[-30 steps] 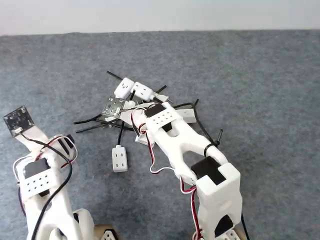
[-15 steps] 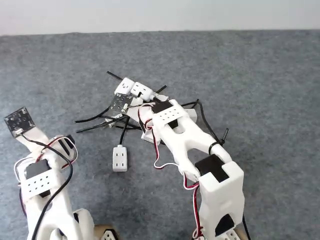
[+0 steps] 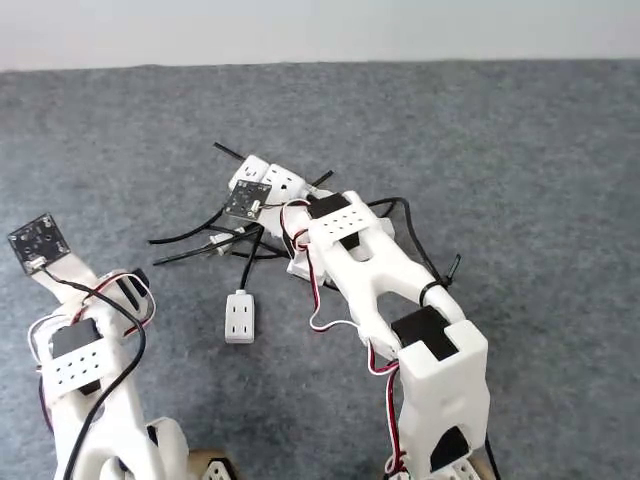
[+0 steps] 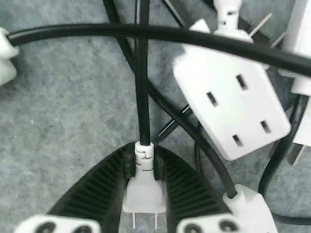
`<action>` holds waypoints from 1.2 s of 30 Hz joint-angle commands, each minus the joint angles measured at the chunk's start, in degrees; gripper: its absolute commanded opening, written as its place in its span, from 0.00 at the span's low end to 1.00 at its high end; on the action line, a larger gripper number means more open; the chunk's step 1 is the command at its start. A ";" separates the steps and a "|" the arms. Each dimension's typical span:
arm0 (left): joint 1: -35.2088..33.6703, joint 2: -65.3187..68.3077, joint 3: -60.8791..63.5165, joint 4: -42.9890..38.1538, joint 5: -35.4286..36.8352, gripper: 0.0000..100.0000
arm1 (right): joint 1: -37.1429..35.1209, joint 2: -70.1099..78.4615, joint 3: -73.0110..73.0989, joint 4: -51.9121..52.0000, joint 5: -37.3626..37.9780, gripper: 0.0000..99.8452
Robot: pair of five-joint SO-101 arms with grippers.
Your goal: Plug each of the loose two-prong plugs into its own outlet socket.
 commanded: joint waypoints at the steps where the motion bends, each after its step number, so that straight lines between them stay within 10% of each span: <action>1: 0.09 0.09 -0.40 -1.14 -0.44 0.23 | 1.01 -3.21 -3.87 0.40 -2.64 0.01; 14: 1.93 4.13 -1.89 -1.41 -0.53 0.23 | 1.45 -21.67 -1.23 9.27 -31.12 0.01; 24: 0.88 25.23 -14.64 -1.23 -0.53 0.23 | 15.43 -33.89 12.13 -5.58 -51.08 0.01; 36: 7.74 21.98 -11.03 1.67 -7.82 0.23 | -4.35 -56.31 33.49 -11.47 -49.14 0.01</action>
